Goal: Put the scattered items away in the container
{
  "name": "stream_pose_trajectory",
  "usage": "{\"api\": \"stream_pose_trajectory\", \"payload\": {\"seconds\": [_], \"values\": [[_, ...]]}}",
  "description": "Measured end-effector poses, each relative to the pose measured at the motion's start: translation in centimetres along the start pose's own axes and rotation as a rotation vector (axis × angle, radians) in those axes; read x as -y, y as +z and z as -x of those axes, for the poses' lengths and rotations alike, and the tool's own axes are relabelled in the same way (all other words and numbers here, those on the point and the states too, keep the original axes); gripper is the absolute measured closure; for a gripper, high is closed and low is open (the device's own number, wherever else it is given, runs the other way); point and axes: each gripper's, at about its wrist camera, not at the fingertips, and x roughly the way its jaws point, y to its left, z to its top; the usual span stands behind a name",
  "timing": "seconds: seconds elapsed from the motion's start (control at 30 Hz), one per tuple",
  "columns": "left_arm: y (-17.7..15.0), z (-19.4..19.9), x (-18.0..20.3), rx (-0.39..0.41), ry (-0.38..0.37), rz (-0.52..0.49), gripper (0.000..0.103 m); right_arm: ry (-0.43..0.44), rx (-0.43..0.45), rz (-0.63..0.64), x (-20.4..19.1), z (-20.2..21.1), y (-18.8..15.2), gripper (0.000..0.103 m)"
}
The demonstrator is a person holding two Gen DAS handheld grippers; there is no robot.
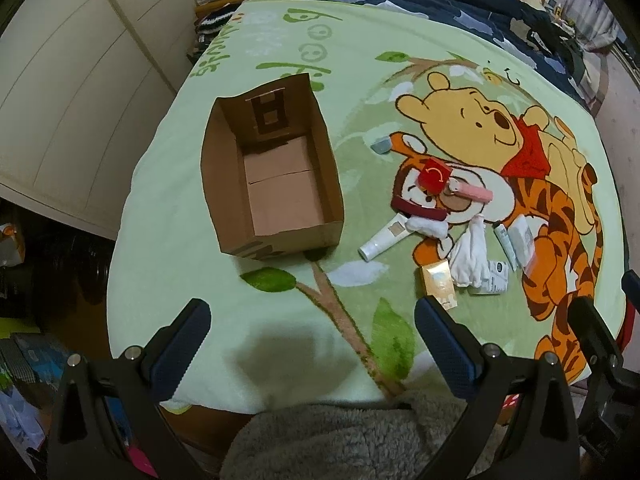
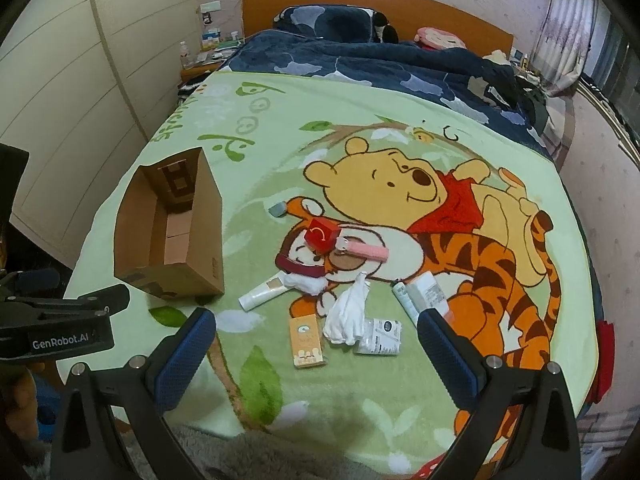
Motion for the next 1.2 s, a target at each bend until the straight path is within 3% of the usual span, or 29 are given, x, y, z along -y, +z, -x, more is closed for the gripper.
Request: {"api": "stream_pose_trajectory", "payload": {"seconds": [0.93, 1.07, 1.2], "values": [[0.0, -0.5, 0.7, -0.017, 0.004, -0.014, 0.000, 0.000, -0.013, -0.016, 0.9, -0.7, -0.3, 0.000], [-0.6, -1.8, 2.1, -0.083, -0.002, -0.064, 0.000, -0.003, -0.044, -0.040, 1.8, -1.3, -0.7, 0.000], [-1.9, -4.0, 3.9, -0.197, -0.116, -0.099, 0.000, -0.011, -0.111, -0.106, 4.0, -2.5, -2.0, 0.000]]}}
